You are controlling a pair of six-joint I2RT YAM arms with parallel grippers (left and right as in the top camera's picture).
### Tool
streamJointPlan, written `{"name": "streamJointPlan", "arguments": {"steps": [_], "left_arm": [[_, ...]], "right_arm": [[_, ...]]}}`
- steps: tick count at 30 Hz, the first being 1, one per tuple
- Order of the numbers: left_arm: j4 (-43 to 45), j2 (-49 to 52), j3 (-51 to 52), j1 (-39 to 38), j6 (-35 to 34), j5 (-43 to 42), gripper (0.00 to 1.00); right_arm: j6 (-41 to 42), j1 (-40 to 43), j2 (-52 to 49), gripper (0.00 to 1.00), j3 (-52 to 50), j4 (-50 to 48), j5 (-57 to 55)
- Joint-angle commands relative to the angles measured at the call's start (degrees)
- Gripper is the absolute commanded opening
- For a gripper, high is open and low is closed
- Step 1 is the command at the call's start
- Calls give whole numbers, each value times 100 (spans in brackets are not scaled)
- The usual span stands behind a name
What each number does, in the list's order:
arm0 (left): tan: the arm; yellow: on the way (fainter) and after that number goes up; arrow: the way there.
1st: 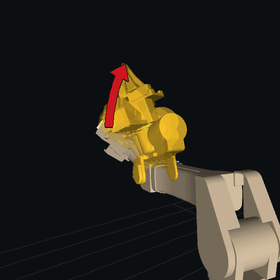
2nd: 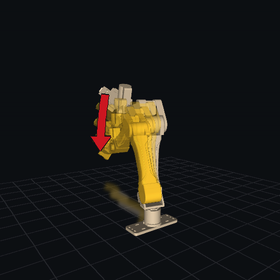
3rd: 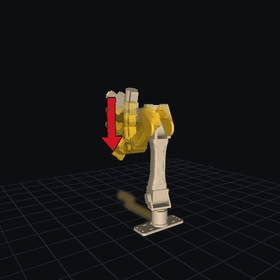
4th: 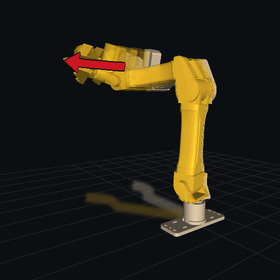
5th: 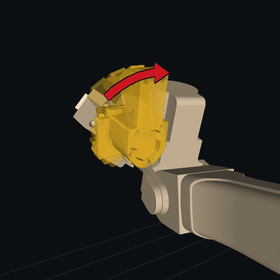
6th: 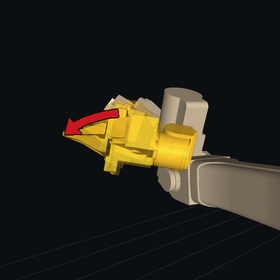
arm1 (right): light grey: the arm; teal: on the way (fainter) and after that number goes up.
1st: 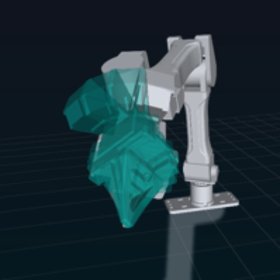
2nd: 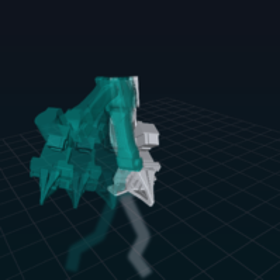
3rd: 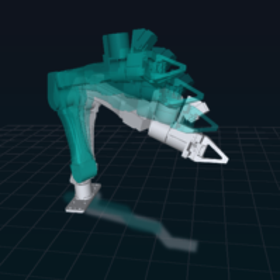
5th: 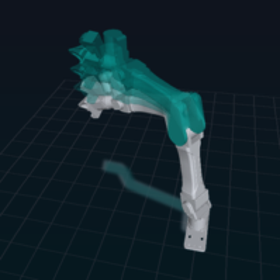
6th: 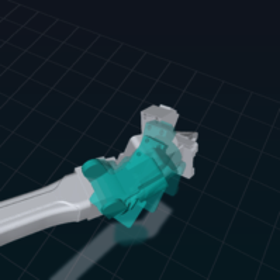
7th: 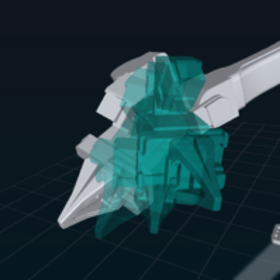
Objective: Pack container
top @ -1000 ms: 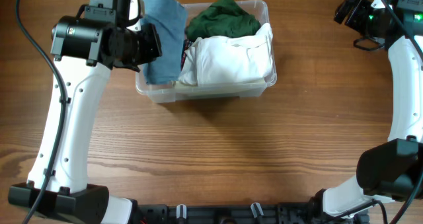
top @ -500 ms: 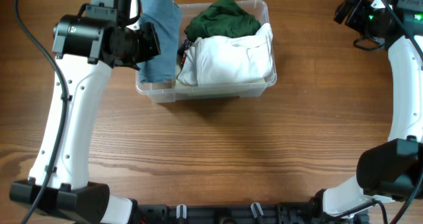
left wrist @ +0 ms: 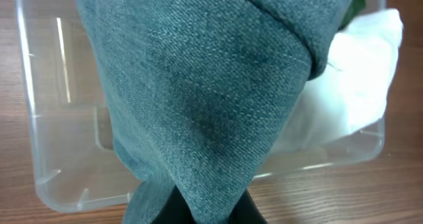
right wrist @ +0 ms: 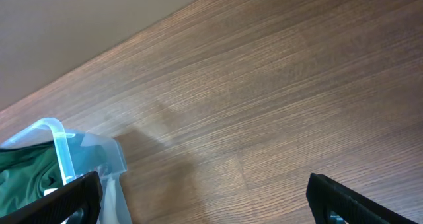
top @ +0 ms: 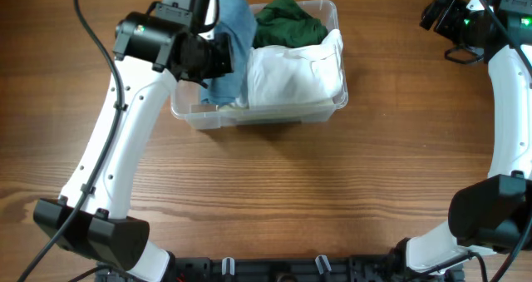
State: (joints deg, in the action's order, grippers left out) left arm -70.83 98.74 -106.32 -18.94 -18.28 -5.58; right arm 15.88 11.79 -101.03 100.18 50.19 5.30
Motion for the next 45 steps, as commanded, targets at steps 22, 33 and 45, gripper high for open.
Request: {"name": "streamJointPlan", "arguments": {"steps": [22, 33, 45], "left_arm": [[-675, -105, -138, -2, 138, 13, 4], [-586, -107, -138, 46, 138, 103, 24], [-275, -90, -138, 197, 140, 249, 31]], "right_arm": [[83, -9, -76, 100, -24, -2, -42], [83, -9, -76, 99, -24, -2, -42], [81, -9, -76, 100, -24, -2, -42]]}}
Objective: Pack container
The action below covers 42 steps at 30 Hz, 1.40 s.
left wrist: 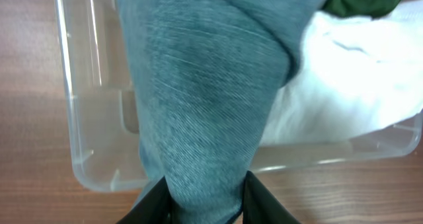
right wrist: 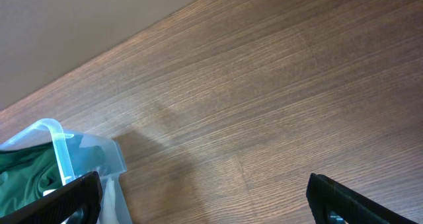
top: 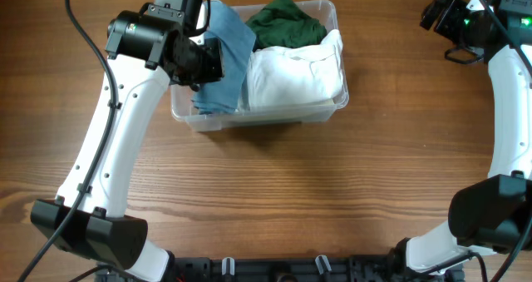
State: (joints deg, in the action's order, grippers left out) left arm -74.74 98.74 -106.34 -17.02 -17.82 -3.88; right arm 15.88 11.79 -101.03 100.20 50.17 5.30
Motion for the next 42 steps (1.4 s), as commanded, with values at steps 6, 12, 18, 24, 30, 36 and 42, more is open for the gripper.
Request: {"name": "streamJointPlan", "arguments": {"steps": [6, 12, 18, 24, 30, 36, 42], "left_arm": [[144, 70, -136, 4, 92, 76, 28], [125, 328, -133, 4, 92, 76, 22], [129, 605, -133, 4, 94, 79, 20], [195, 704, -133, 11, 94, 101, 4], [334, 675, -136, 48, 94, 96, 4], [584, 367, -136, 52, 94, 96, 4], [826, -210, -136, 68, 92, 94, 4]], "right_arm": [[81, -9, -76, 100, -26, 0, -42], [81, -9, -76, 100, -26, 0, -42], [83, -9, -76, 100, -26, 0, -42], [83, -9, -76, 100, -26, 0, -42], [81, -9, -76, 100, -26, 0, -42], [83, -9, -76, 100, -26, 0, -42], [81, -9, -76, 100, -26, 0, -42]]}}
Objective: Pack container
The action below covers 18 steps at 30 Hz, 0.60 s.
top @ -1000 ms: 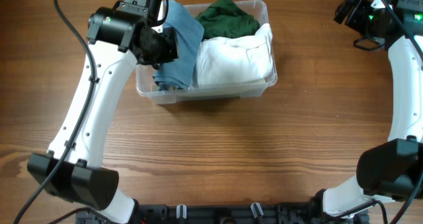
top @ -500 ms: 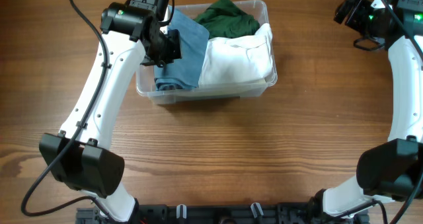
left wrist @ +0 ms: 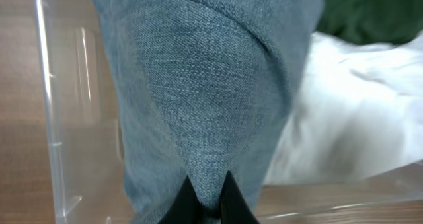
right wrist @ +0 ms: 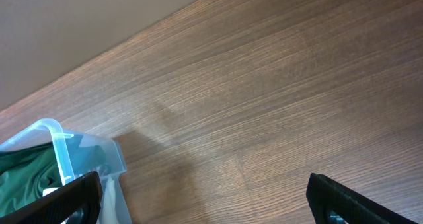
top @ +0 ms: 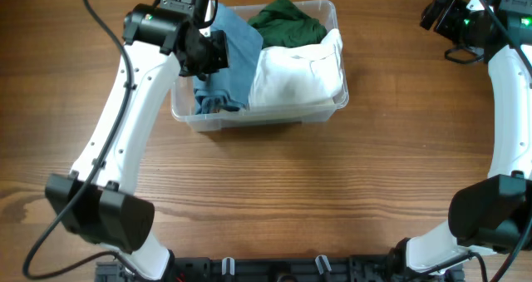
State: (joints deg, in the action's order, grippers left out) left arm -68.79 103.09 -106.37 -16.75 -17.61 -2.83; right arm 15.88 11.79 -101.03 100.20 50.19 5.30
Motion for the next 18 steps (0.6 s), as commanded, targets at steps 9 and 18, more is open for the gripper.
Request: {"name": "streamJointPlan", "arguments": {"steps": [9, 18], "left_arm": [[612, -1167, -133, 188, 74, -898, 4], [1462, -1180, -133, 247, 94, -2264, 4]], "right_arm": [[83, -9, -76, 100, -26, -2, -42], [83, -9, -76, 100, -26, -2, -42]]}}
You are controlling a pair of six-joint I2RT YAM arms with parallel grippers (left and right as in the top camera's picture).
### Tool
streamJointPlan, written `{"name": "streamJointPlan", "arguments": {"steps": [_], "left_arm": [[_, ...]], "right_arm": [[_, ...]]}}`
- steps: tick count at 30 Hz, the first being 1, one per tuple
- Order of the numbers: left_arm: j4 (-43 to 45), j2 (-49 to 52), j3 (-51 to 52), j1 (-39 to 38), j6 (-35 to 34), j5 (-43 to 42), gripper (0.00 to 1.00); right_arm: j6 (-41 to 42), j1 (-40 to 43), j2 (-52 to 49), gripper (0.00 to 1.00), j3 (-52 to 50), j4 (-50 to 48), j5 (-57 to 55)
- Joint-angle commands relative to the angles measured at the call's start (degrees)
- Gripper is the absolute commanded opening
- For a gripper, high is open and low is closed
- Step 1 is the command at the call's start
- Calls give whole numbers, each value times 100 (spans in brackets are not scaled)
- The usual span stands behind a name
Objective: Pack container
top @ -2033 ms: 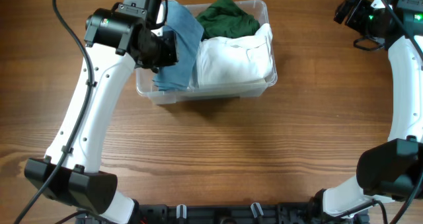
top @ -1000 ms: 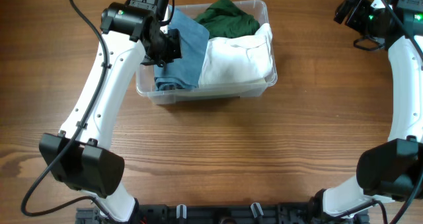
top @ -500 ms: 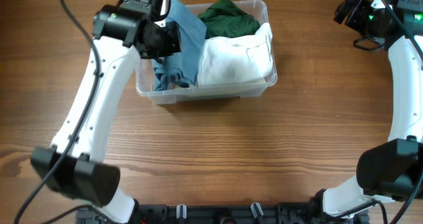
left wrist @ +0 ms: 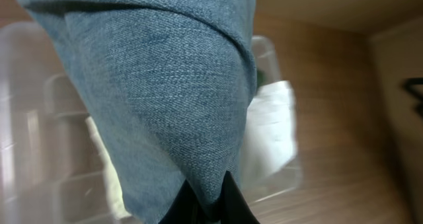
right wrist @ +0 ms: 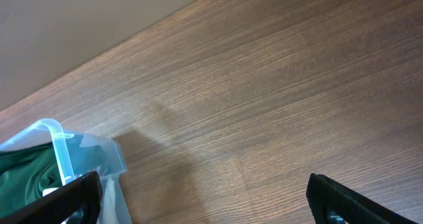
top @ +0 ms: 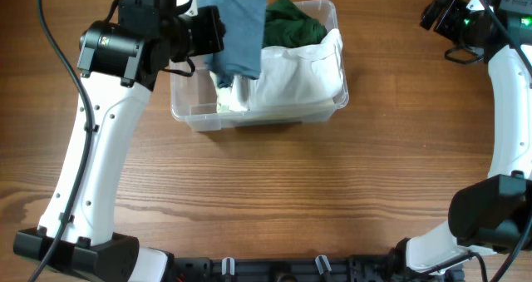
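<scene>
A clear plastic container (top: 328, 107) sits at the table's upper middle. It holds a white garment (top: 299, 74) on its right side and a green garment (top: 291, 24) at the back. A blue denim cloth (top: 237, 28) hangs above the container's left half, and my left gripper (left wrist: 208, 207) is shut on it. In the left wrist view the denim cloth (left wrist: 165, 92) fills most of the picture, with the container (left wrist: 277, 178) far below. My right gripper (right wrist: 205, 201) stands open high above the table's far right, holding nothing.
The right arm (top: 507, 74) rises along the right edge of the table (top: 274, 190). The left arm (top: 100, 149) crosses the left side. The container's corner (right wrist: 59, 138) shows in the right wrist view.
My left gripper has risen well above the container with the denim cloth, which now hangs higher and clear of the left compartment. The right arm has not moved.
My left gripper held the denim cloth over the container's left half. It then stood a little further left, and later low with the cloth bunched inside the left side. Now the cloth hangs high above the container. The right gripper stayed open throughout.
</scene>
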State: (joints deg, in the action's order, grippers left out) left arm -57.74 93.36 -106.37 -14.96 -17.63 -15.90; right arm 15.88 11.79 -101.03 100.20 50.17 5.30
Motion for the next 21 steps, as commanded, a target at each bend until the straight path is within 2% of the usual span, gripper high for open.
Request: {"name": "streamJointPlan", "arguments": {"steps": [1, 5, 11, 15, 21], "left_arm": [[404, -208, -133, 101, 96, -1126, 4], [306, -208, -133, 365, 208, -1897, 4], [-66, -190, -133, 743, 1255, -3379, 4], [-326, -98, -131, 752, 2094, -3842, 4], [-472, 210, -131, 752, 2975, -4564, 4]], "right_arm": [[81, -9, -76, 100, -26, 0, -42], [83, -9, -76, 100, -26, 0, -42], [83, -9, -76, 100, -26, 0, -39], [81, -9, -76, 100, -26, 0, -42], [81, -9, -76, 100, -26, 0, -42]]}}
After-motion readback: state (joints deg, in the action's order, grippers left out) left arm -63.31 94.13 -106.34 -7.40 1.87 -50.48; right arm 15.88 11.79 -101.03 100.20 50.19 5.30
